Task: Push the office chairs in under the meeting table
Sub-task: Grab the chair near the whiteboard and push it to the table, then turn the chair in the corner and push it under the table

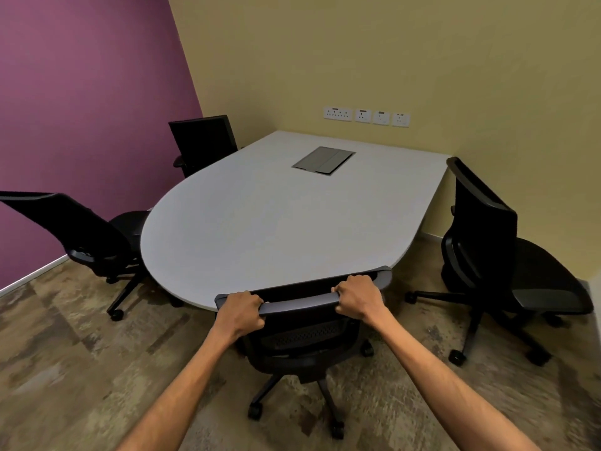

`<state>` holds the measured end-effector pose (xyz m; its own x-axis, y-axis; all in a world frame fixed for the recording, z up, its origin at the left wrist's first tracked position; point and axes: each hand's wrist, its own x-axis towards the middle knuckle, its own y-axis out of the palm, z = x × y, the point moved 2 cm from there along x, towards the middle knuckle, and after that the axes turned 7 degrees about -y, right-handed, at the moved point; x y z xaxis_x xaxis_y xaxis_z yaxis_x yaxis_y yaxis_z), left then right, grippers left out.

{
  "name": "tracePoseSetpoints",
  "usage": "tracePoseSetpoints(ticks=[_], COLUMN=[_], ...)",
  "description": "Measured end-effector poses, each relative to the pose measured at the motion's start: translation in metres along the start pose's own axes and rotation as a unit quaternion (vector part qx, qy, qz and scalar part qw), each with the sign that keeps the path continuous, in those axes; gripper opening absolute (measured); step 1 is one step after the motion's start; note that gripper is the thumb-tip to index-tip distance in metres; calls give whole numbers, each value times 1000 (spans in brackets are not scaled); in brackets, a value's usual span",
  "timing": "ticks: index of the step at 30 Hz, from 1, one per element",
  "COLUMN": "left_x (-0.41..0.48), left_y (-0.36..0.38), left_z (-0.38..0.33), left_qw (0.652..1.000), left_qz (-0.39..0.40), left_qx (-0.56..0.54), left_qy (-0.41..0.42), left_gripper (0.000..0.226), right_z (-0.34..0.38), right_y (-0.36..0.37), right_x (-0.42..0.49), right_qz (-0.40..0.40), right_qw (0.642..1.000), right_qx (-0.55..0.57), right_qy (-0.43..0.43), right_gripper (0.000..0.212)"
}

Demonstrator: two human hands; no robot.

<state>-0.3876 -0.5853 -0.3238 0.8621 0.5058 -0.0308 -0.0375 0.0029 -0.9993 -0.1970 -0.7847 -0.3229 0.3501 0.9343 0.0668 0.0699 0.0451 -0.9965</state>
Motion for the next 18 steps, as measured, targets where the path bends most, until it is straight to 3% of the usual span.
tracePoseSetpoints(ticks=[10,13,15,18], left_x=[-11,-22,-27,-20], left_y=[-4,-6,-11,-26], left_z=[-2,-7,-17,-41], left_qw=[1000,991,978,957], left_qz=[-16,-103,-149,-187], left_qx=[-26,-79,-126,-188], left_qy=[-5,37,77,118], left_gripper=[28,56,61,63], right_z=[5,0,-9,-33], right_y=[-1,-1,-3,-15], right_x=[-10,-19,-30,-48], right_qz=[-48,-98,-155,-221], right_qw=[998,993,987,975], right_qx=[45,53,41,31], right_qy=[1,-22,-34,-5], right_gripper=[17,44,60,62])
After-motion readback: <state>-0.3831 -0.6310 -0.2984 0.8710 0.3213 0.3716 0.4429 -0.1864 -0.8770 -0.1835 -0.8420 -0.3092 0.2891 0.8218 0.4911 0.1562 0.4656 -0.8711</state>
